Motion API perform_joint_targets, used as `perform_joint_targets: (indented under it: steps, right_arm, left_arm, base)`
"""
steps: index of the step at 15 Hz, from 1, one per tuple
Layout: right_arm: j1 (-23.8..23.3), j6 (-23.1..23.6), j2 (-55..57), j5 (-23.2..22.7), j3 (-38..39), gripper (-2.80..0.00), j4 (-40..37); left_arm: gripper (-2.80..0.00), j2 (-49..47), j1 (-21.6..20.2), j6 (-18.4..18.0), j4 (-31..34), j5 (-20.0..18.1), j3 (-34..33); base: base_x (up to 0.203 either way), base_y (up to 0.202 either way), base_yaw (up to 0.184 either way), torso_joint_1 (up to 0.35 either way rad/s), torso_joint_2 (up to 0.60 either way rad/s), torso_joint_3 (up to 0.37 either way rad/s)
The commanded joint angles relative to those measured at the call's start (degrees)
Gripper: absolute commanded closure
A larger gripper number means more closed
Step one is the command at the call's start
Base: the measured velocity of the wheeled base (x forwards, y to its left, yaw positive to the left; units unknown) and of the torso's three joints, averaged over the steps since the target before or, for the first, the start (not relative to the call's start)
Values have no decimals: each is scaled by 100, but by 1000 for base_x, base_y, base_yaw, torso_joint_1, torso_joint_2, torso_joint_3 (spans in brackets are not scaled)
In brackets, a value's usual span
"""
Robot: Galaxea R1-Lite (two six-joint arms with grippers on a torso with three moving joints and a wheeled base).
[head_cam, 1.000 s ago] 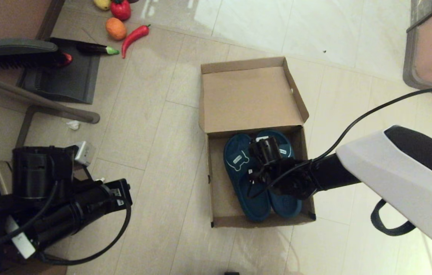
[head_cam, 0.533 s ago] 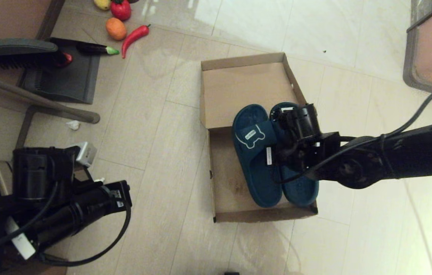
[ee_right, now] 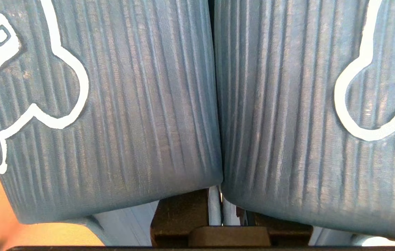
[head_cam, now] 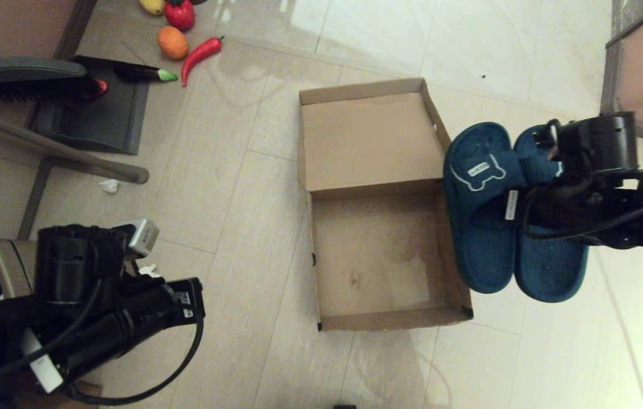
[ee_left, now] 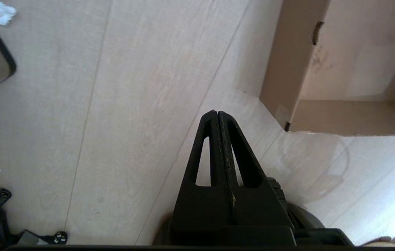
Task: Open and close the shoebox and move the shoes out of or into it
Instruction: Put the shoes out of the shoe box
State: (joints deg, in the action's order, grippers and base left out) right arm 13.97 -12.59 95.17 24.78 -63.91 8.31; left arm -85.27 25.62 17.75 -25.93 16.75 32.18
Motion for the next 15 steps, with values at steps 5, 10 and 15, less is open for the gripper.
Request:
perform_joint_targets:
  steps: [5,10,15]
  right_arm:
    - [-1850,-16,417,-827,297,0,170]
    - [-1977,134,2165,-890,225,0,1431]
    - [-1539,501,3456,-869,-402,0,2465]
  left_arm:
    - [0,-174,48,10,-26,-14,-116]
    - [0,-192,29,-52,-26,6,-63]
    - [0,-200,22,-52,-26,20,-55]
  base:
    - [0,0,0,0,0,0]
    - [0,0,0,0,0,0]
    - [0,0,0,0,0,0]
